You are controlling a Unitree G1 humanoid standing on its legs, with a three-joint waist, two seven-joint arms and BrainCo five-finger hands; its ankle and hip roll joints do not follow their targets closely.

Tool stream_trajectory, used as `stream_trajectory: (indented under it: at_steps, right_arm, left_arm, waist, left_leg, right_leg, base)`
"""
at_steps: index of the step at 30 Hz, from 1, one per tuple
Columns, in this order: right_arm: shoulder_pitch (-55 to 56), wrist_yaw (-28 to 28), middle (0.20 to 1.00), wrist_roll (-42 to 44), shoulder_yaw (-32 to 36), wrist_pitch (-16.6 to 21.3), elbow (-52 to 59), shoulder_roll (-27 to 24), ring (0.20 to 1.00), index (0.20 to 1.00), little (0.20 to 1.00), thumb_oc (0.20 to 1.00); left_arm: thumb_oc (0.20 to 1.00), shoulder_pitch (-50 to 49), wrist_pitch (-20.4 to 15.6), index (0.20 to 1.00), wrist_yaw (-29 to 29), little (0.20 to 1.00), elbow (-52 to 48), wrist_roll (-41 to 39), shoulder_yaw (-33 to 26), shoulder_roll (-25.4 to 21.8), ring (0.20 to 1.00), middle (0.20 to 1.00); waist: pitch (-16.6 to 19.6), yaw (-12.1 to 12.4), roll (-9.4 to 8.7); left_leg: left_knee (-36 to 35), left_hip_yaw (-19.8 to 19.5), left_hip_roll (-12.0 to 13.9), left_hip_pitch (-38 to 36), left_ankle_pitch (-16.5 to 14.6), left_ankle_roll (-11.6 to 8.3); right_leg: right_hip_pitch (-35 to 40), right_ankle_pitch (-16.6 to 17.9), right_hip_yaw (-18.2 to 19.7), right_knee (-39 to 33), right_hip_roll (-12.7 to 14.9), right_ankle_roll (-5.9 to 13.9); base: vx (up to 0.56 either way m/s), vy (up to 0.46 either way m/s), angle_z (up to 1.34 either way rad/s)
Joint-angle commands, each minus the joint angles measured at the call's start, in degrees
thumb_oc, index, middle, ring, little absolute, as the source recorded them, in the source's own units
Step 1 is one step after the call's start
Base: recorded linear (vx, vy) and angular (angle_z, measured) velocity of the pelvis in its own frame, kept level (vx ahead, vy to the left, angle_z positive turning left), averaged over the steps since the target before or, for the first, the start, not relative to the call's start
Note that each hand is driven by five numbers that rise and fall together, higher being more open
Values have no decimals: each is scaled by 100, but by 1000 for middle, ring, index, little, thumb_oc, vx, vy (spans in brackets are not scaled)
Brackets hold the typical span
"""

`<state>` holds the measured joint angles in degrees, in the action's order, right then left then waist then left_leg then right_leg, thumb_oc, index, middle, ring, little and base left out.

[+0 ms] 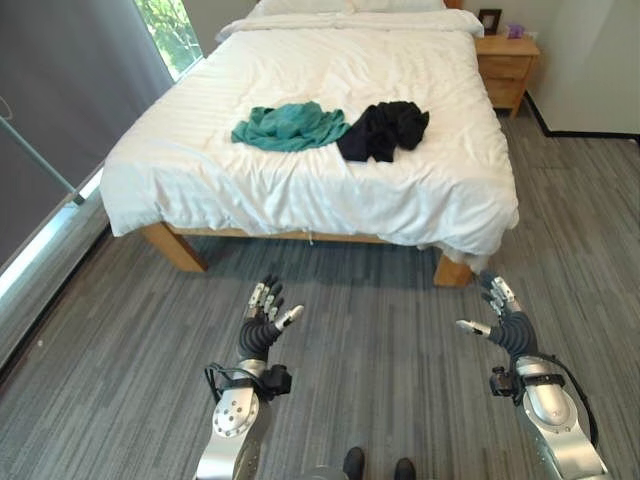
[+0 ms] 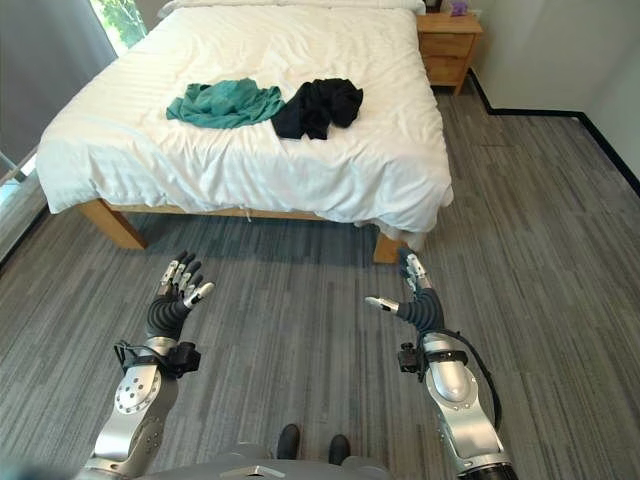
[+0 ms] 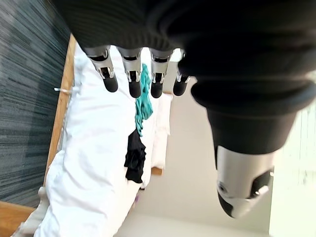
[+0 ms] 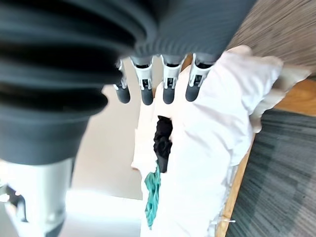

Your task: Pick up bed clothes into laundry basket.

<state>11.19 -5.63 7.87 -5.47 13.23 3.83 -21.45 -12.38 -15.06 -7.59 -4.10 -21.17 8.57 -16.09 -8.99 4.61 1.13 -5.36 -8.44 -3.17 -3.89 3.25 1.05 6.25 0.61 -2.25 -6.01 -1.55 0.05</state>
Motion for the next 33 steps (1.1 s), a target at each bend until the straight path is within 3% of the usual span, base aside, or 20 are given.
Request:
stream_trajectory:
  at_steps: [1, 7, 9, 10, 11, 12, 14, 15, 16, 17, 18, 19, 22, 25, 26, 27, 28, 30, 32, 33]
  right_arm:
    - [151, 167, 1000, 156, 267, 393, 540, -80, 1000, 1000, 1000, 1000]
    - [206, 21, 1000, -50, 311, 337, 413, -52, 1000, 1000, 1000, 1000]
    - [112, -83, 1000, -119, 330, 361, 393, -58, 1000, 1000, 1000, 1000]
    - [84, -114, 1000, -133, 339, 369, 400, -84, 1000, 1000, 1000, 1000]
    - [45, -168, 1000, -184, 374, 401, 467, -162, 1000, 1000, 1000, 1000]
    - [40, -168, 1000, -185, 378, 401, 466, -162, 1000, 1000, 1000, 1000]
    - [-36, -278, 1000, -275, 389, 417, 504, -294, 1000, 1000, 1000, 1000]
    - [-94, -347, 1000, -303, 388, 390, 485, -349, 1000, 1000, 1000, 1000]
    - [-132, -410, 1000, -343, 390, 367, 458, -348, 1000, 1000, 1000, 1000]
    - [-146, -431, 1000, -387, 371, 329, 446, -346, 1000, 1000, 1000, 1000]
    - [-183, -443, 1000, -446, 360, 273, 433, -284, 1000, 1000, 1000, 1000]
    - [-177, -443, 1000, -447, 356, 272, 435, -284, 1000, 1000, 1000, 1000]
    - [-383, -449, 1000, -623, 277, 219, 283, -338, 1000, 1000, 1000, 1000]
    - [-439, -406, 1000, -731, 252, 217, 267, -306, 1000, 1000, 1000, 1000]
    - [-416, -409, 1000, -810, 245, 233, 276, -272, 1000, 1000, 1000, 1000]
    - [-341, -431, 1000, -845, 265, 240, 269, -154, 1000, 1000, 1000, 1000]
    - [-342, -431, 1000, -846, 267, 239, 269, -153, 1000, 1000, 1000, 1000]
    - [-289, -439, 1000, -930, 327, 230, 310, -65, 1000, 1000, 1000, 1000]
    - [-395, -502, 1000, -1121, 353, 172, 422, -77, 1000, 1000, 1000, 1000]
    - [-474, -590, 1000, -1235, 383, 179, 446, -126, 1000, 1000, 1000, 1000]
  left_arm:
    - [1000, 22, -409, 1000, 224, 1000, -324, 277, -177, -300, 1000, 1000]
    - [1000, 79, -363, 1000, 181, 1000, -210, 244, -68, -303, 1000, 1000]
    - [1000, 200, -376, 1000, 156, 1000, -174, 257, -45, -351, 1000, 1000]
    - [1000, 230, -381, 1000, 155, 1000, -157, 264, -32, -380, 1000, 1000]
    - [1000, 292, -405, 1000, 146, 1000, -165, 244, -21, -408, 1000, 1000]
    - [1000, 298, -404, 1000, 145, 1000, -165, 243, -21, -408, 1000, 1000]
    - [1000, 377, -423, 1000, 72, 1000, -189, 168, 27, -371, 1000, 1000]
    - [1000, 369, -422, 1000, 47, 1000, -191, 127, 45, -365, 1000, 1000]
    - [1000, 332, -401, 1000, 43, 1000, -191, 122, 60, -355, 1000, 1000]
    - [1000, 297, -392, 1000, 50, 1000, -201, 95, 56, -345, 1000, 1000]
    - [1000, 172, -376, 1000, 107, 1000, -241, 40, 46, -290, 1000, 1000]
    - [1000, 162, -374, 1000, 109, 1000, -245, 40, 45, -292, 1000, 1000]
    - [1000, 92, -364, 1000, 150, 1000, -232, 98, 4, -322, 1000, 1000]
    - [1000, 87, -378, 1000, 188, 1000, -245, 129, 5, -346, 1000, 1000]
    - [1000, 102, -358, 1000, 174, 1000, -228, 171, 12, -382, 1000, 1000]
    - [1000, 150, -327, 1000, 167, 1000, -215, 218, 29, -502, 1000, 1000]
    - [1000, 152, -327, 1000, 167, 1000, -215, 217, 30, -503, 1000, 1000]
    - [1000, 212, -277, 1000, 176, 1000, -284, 306, 35, -681, 1000, 1000]
    - [1000, 249, -247, 1000, 107, 1000, -373, 419, 19, -840, 1000, 1000]
    - [1000, 291, -261, 1000, 96, 1000, -369, 476, 18, -912, 1000, 1000]
  waist:
    - [153, -6, -180]
    - [107, 3, -232]
    - [-25, 13, -283]
    - [-102, 18, -318]
    - [-369, 71, -321]
    - [-368, 63, -311]
    - [-698, 180, -240]
    - [-788, 241, -282]
    - [-786, 279, -306]
    - [-760, 309, -326]
    - [-624, 370, -319]
    - [-627, 392, -344]
    - [-442, 563, -302]
    - [-346, 615, -354]
    - [-260, 610, -402]
    - [-185, 620, -572]
    - [-176, 633, -561]
    - [-177, 538, -685]
    - [-299, 316, -597]
    - [-306, 253, -542]
  left_leg:
    - [36, -137, -5, -296, -762, -79]
    - [36, -252, 5, -196, -735, -91]
    - [371, -287, -25, 73, -763, -130]
    - [784, -264, -82, 300, -856, -180]
    - [1823, -148, -197, 830, -735, -474]
    - [1899, -156, -197, 877, -765, -477]
    - [3328, -132, -265, 1764, 86, -899]
    - [3775, 4, -300, 2119, 263, -915]
    - [4012, 174, -284, 2499, 152, -779]
    - [3788, 349, -230, 2674, 12, -668]
    - [2666, 681, -24, 2617, -322, -436]
    - [2600, 714, -36, 2566, -306, -427]
    - [349, 1042, 240, 2363, 136, -340]
    - [83, 1000, 226, 2290, 250, -310]
    - [42, 943, 190, 2220, 419, -264]
    - [62, 839, 44, 1967, 415, -123]
    - [52, 845, 64, 1976, 430, -125]
    - [66, 767, -48, 1538, 229, 40]
    - [36, 646, 41, 1077, 25, 135]
    - [36, 628, 109, 962, -74, 152]
  right_leg:
    - [202, -439, -141, 101, 224, 314]
    - [98, -429, -90, 101, 200, 314]
    - [2, -434, 7, 121, 188, 283]
    - [-34, -434, 21, 137, 208, 267]
    - [-5, -452, -21, 139, 203, 201]
    - [-15, -450, -31, 140, 194, 200]
    - [66, -438, -130, 129, 171, 130]
    - [120, -471, -171, 102, 199, 103]
    - [105, -542, -196, 101, 185, 96]
    - [116, -608, -189, 101, 173, 98]
    - [171, -781, -196, 101, 160, 145]
    - [183, -788, -172, 101, 190, 152]
    - [466, -1102, -60, 101, 128, 293]
    - [671, -1191, 0, 101, 179, 371]
    - [776, -1181, 45, 101, 212, 400]
    - [810, -1133, 80, 522, 363, 492]
    - [789, -1122, 95, 527, 349, 490]
    - [377, -678, 114, 1764, 432, 836]
    - [-386, 301, 138, 3388, 393, 1192]
    - [-568, 479, 72, 3770, 367, 1268]
  base:
    - [0, 0, 0]
    - [-6, -7, 1]
    - [-48, -35, 15]
    - [-78, -38, 17]
    - [-82, -37, 11]
    - [-104, -33, 35]
    - [-81, -32, 56]
    - [4, -69, 36]
    - [129, -70, 20]
    - [351, 11, 8]
    - [320, 37, 0]
    - [381, 96, -5]
    - [418, 159, -12]
    - [455, 193, -45]
    - [517, 218, -74]
    - [511, 219, -71]
    - [474, 188, -55]
    - [342, 168, -37]
    - [324, 212, -14]
    - [476, 269, 14]
